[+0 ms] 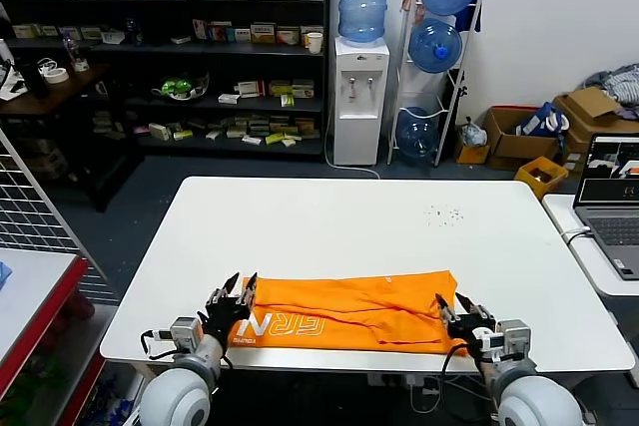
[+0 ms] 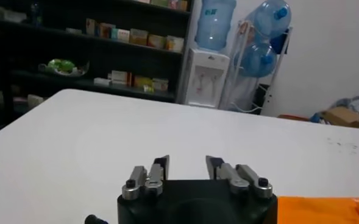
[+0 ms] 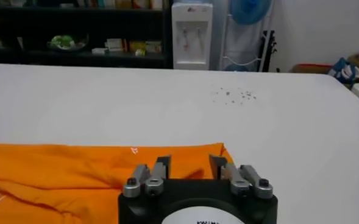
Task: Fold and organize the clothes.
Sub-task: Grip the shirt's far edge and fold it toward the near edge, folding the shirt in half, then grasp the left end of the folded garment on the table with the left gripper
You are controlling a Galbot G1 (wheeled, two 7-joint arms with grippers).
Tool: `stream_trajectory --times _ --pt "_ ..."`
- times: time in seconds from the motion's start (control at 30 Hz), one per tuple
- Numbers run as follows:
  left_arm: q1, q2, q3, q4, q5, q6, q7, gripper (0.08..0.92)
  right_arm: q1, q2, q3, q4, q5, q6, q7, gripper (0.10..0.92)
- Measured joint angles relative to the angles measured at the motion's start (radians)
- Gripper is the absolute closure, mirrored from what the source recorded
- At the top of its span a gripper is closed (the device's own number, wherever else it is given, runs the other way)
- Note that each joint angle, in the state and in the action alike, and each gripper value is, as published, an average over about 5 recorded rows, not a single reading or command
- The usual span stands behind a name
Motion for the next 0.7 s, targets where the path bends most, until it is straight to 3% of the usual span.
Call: stream_trajectory --times 0.17,0.3,0.7 --pt "0.009 -0.029 -0.012 0.037 0.022 -0.020 0.017 0.295 -0.018 0.010 0.004 0.012 -0.007 0.002 0.002 0.282" --pt "0.007 -0.055 -0.012 0.078 0.030 -0.031 0.025 0.199 -0.029 0.013 0.010 0.020 -0.008 0.002 0.003 0.215" --pt "-0.008 -0.076 -0.001 0.167 0.027 -0.035 0.036 0.202 -0.047 0.018 0.023 0.032 -0.008 0.003 0.005 0.203"
